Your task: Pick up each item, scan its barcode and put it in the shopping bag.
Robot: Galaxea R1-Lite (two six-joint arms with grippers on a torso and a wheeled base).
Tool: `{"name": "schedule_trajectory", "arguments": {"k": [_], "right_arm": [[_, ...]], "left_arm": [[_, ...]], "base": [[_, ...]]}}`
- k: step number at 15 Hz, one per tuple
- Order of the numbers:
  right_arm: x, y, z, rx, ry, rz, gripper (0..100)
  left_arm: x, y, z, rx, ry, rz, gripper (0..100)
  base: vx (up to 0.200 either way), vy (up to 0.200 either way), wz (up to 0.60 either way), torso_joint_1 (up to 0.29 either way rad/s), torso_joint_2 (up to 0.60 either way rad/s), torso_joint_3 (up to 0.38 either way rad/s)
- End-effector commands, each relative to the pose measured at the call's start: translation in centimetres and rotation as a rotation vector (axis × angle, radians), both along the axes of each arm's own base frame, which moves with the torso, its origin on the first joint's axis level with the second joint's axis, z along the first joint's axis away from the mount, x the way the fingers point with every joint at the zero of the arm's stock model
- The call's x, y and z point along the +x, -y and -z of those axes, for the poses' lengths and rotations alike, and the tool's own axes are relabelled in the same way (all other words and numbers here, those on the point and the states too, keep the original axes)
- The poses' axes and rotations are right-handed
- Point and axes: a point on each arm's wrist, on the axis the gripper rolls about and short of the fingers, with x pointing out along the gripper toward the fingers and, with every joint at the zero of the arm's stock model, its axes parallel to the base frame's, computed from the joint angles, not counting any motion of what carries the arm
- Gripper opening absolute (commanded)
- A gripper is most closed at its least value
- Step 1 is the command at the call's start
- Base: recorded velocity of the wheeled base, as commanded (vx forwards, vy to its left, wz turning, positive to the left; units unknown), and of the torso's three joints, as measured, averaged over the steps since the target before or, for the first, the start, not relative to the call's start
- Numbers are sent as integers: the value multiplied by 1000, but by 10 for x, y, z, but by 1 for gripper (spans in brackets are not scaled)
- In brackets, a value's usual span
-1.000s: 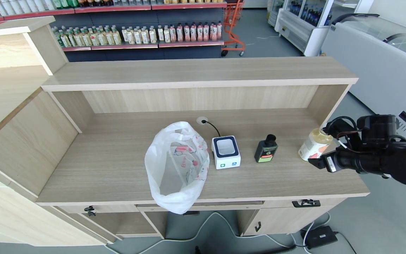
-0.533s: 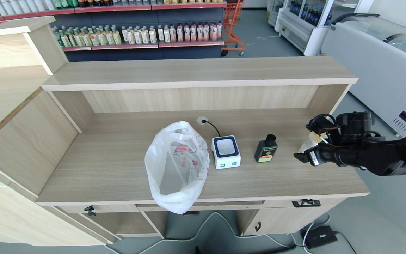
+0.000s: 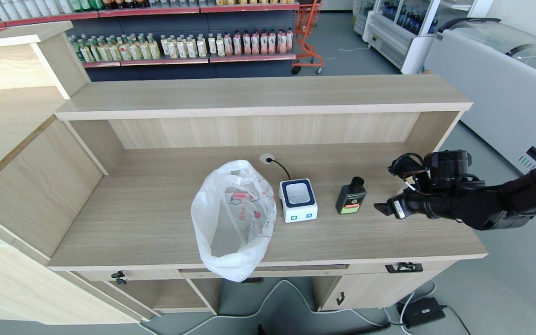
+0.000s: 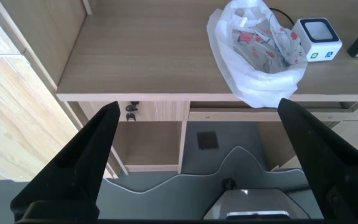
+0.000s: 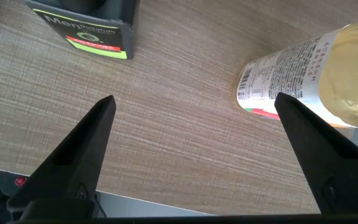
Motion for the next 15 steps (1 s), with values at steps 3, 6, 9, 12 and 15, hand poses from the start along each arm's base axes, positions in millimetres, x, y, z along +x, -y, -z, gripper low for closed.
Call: {"name": "schedule_trajectory", "arguments": {"k": [3,6,9,12,15], "right_arm": [[15,-8,6,1,10,-15,100],[21,-15,13,3,26,-29,100],[28,-23,23,11,33,-45,100],[33,-29,27,15,51,-58,100],[46,-36,30,20,78,-68,100]], "left_arm": [[0,0,0,-1,1,0,100],[0,0,0,-1,0,0,100],[0,0,0,-1,0,0,100],[0,0,0,-1,0,0,100],[0,0,0,-1,0,0,100]], "base": [[0,0,0,0,0,0],[0,0,0,0,0,0],[0,0,0,0,0,0],[0,0,0,0,0,0],[0,0,0,0,0,0]]}}
